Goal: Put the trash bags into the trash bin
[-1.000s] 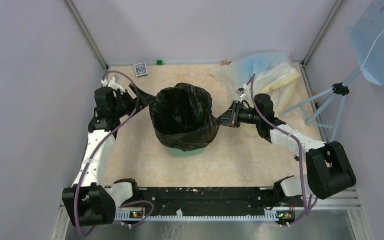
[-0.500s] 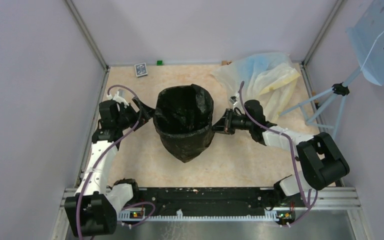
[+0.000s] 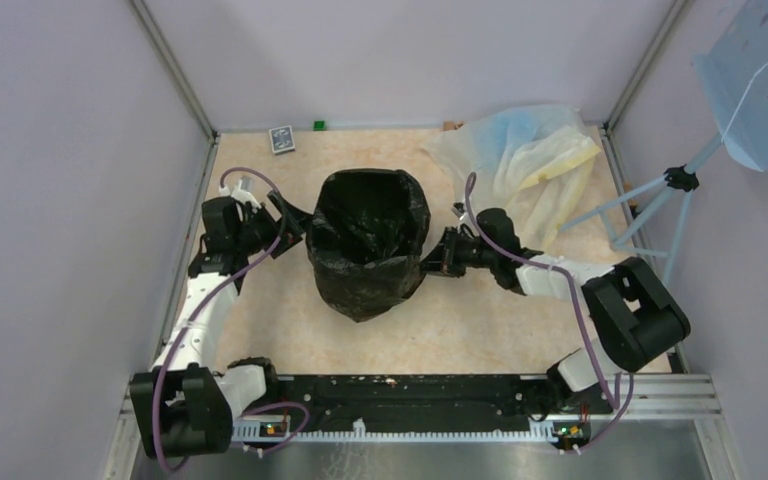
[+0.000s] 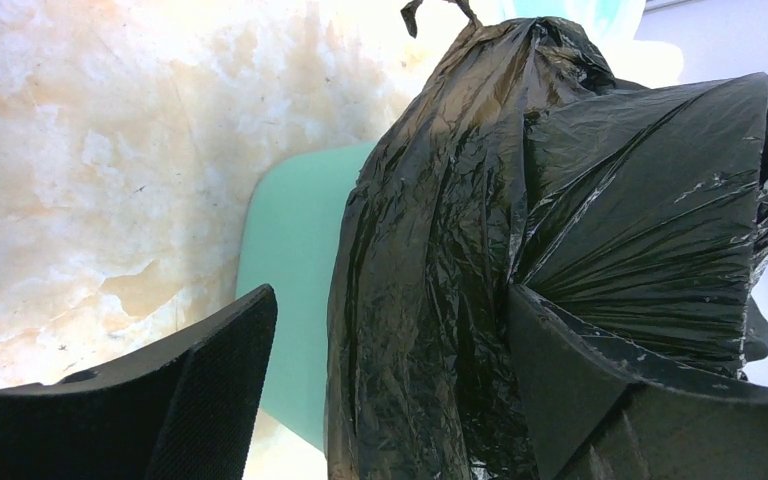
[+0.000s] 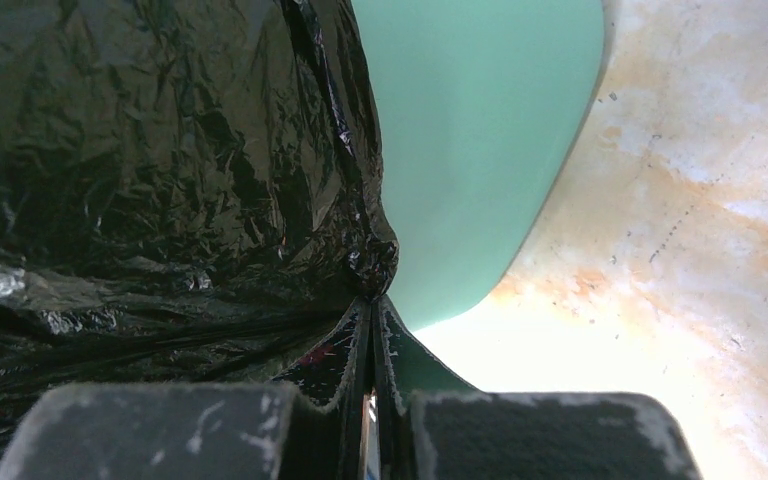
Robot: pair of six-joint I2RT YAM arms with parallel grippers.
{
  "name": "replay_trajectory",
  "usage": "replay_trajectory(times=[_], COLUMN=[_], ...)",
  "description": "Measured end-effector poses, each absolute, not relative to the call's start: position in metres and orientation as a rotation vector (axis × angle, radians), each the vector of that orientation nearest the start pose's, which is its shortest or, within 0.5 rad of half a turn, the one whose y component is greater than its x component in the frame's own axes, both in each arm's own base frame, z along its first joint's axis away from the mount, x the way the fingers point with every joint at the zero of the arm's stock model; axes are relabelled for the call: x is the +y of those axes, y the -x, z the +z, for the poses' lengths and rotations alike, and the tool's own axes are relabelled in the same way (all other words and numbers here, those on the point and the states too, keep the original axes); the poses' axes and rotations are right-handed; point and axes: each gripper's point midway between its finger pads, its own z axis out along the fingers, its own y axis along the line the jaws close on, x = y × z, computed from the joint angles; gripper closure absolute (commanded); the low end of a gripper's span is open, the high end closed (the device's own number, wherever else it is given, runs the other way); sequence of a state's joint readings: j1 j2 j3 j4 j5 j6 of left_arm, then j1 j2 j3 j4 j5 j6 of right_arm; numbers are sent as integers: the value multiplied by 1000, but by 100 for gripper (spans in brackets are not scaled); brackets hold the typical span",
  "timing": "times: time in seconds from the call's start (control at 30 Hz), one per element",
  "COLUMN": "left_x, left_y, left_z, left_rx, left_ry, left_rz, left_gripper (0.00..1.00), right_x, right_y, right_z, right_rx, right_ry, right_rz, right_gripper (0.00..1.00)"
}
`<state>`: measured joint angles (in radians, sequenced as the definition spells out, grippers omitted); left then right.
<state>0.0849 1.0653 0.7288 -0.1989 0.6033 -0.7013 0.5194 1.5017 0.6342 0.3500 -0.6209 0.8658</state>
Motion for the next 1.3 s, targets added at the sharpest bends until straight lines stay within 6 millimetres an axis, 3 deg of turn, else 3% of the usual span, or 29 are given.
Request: replay_trajectory(times=[0.17,0.37,0.47,0.63,0.7,0.8,0.83,0.87,0.97,1.1,1.17,1.3], left_x=[-97,-97,-94,-81,-75,-65,-63,-61,-61,-71,-76,-82], left_y=[-313,-313,-319,-333,-334,-325,-320,-312,-296,-273,-267,-264], left_z=[188,188,195,230,241,248,250,254,272,296,303,304], left_rx=[2106,2120,2132,2093,2075,2062,2059,2049,1997,1938,1927,1936], left_ry=[465,448,428,398,400,424,431,434,391,302,267,236], left_rz=[-1010,-1003,-975,-858,-812,-735,-717,-694,-680,-718,-742,-782], left_gripper=[11,8,7,1,1,1,1,1,1,1,1,1], right_x=[293,283,271,246,238,231,232,235,254,295,320,369], right_y=[-251,-250,-253,-265,-271,-275,-274,-271,-263,-261,-264,-261], right_z=[95,90,109,169,192,228,237,252,284,318,319,296], right_rx=[2379,2404,2358,2207,2159,2098,2087,2069,2033,2014,2037,2115], right_ry=[17,17,33,73,90,135,157,183,283,424,498,669], right_rz=[1381,1264,1158,980,912,797,776,750,717,694,660,592], right_gripper=[98,62,52,44,52,81,97,100,100,100,100,100])
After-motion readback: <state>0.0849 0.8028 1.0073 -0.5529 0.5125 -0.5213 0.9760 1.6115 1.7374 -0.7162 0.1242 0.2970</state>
